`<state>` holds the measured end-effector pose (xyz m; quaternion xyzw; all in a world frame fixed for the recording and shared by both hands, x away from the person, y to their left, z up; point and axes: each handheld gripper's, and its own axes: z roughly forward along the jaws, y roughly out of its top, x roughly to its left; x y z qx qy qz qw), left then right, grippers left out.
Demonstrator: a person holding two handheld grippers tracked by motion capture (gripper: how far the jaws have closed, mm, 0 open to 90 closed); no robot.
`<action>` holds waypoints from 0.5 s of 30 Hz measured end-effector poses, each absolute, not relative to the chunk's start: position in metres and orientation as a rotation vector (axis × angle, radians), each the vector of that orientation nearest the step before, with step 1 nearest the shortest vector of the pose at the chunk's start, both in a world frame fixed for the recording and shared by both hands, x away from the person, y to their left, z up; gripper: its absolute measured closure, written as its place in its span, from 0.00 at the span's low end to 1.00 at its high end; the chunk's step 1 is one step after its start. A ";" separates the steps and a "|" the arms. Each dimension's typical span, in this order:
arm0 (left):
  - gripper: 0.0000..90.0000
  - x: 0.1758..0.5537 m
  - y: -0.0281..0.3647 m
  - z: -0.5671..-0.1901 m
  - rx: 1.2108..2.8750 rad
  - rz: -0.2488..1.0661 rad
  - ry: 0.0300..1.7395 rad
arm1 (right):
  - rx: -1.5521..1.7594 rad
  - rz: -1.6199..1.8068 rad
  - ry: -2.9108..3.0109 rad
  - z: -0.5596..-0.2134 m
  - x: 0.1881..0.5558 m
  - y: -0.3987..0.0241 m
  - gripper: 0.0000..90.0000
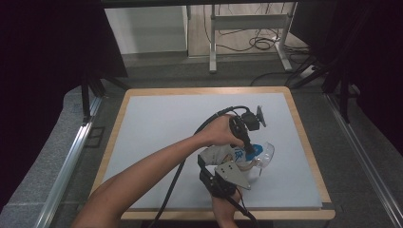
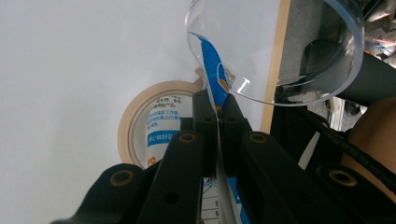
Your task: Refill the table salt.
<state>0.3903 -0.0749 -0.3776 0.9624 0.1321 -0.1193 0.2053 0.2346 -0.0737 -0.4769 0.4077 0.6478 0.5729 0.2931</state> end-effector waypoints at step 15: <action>0.99 0.388 -0.062 -0.372 2.630 -0.315 0.364 | 1.075 1.457 1.818 -0.493 0.240 -0.074 0.61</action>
